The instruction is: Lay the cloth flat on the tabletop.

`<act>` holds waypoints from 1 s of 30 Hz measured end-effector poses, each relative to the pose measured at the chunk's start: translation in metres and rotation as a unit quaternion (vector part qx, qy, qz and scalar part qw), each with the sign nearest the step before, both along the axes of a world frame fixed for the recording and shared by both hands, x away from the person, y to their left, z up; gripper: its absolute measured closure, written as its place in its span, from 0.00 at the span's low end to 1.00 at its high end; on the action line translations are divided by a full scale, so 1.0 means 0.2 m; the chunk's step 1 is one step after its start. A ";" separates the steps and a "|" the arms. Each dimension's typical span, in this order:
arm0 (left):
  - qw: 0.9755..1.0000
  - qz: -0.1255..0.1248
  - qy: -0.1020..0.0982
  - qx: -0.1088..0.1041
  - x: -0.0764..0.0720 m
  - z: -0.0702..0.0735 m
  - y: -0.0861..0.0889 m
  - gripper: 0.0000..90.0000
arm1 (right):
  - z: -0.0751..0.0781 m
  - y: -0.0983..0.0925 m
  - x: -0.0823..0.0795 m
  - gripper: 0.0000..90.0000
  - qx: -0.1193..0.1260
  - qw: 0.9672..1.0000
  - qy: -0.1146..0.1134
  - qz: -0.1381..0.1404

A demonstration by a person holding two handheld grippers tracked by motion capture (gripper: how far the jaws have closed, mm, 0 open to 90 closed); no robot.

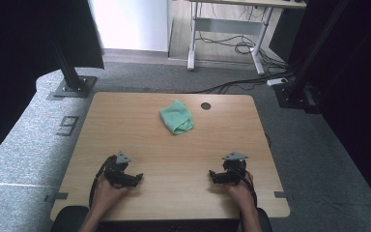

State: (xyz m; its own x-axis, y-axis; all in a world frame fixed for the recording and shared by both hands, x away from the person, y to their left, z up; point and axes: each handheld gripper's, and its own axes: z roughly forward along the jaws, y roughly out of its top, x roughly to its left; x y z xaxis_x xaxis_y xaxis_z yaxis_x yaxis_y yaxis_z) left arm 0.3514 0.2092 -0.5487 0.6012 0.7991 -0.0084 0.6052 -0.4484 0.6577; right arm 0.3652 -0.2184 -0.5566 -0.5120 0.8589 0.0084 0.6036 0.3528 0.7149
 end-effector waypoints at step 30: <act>1.000 0.009 -0.001 0.001 0.01 0.00 -0.01 0.00 | 0.01 0.03 0.02 0.00 -0.003 1.000 0.007 -0.013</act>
